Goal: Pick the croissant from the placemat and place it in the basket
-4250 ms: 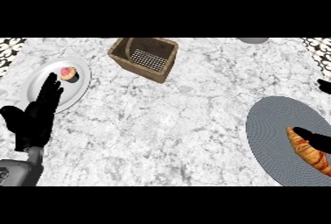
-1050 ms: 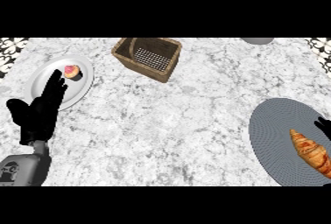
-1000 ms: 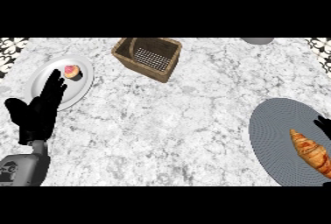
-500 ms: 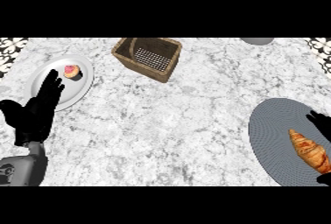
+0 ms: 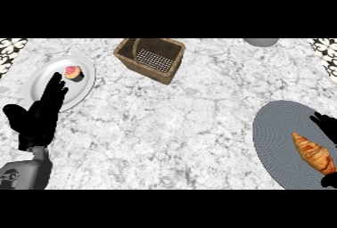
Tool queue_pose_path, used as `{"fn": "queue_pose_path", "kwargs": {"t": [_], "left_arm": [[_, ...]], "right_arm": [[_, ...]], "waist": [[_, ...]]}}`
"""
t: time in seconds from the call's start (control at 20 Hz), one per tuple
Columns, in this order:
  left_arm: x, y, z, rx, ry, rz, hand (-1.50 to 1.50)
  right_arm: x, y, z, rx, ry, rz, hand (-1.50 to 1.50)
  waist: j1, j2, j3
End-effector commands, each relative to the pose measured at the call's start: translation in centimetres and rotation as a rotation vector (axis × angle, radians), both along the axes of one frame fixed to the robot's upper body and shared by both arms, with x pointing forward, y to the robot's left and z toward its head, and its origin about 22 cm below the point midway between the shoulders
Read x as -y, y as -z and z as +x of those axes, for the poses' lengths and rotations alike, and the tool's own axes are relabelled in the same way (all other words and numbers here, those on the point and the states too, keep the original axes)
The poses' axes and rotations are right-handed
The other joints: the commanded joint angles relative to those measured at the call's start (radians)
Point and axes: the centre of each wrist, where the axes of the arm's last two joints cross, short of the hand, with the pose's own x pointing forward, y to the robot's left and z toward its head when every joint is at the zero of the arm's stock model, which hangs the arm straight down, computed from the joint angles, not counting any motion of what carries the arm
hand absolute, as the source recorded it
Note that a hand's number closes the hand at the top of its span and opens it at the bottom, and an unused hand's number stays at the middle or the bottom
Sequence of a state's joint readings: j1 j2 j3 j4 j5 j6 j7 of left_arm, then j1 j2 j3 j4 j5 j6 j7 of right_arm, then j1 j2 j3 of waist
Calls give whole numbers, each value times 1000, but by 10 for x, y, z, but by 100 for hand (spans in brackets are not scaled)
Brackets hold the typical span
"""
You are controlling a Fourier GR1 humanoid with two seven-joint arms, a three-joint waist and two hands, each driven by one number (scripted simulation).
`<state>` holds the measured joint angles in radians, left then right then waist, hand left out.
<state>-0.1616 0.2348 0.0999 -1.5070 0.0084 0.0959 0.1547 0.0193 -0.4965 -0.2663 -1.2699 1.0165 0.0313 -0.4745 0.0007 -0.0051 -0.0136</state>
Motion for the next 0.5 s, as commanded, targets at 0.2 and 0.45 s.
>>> {"fn": "queue_pose_path", "kwargs": {"t": [0.2, 0.45], "left_arm": [[-1, -8, 12, -1, -11, 3, 0], [-9, -9, 7, 14, -20, 0, 0]], "right_arm": [[-4, 24, 2, -143, -71, -46, 150], [-17, 40, 1, -153, -97, -21, 150]], "waist": [[2, 6, 14], [3, 5, 14]]}}
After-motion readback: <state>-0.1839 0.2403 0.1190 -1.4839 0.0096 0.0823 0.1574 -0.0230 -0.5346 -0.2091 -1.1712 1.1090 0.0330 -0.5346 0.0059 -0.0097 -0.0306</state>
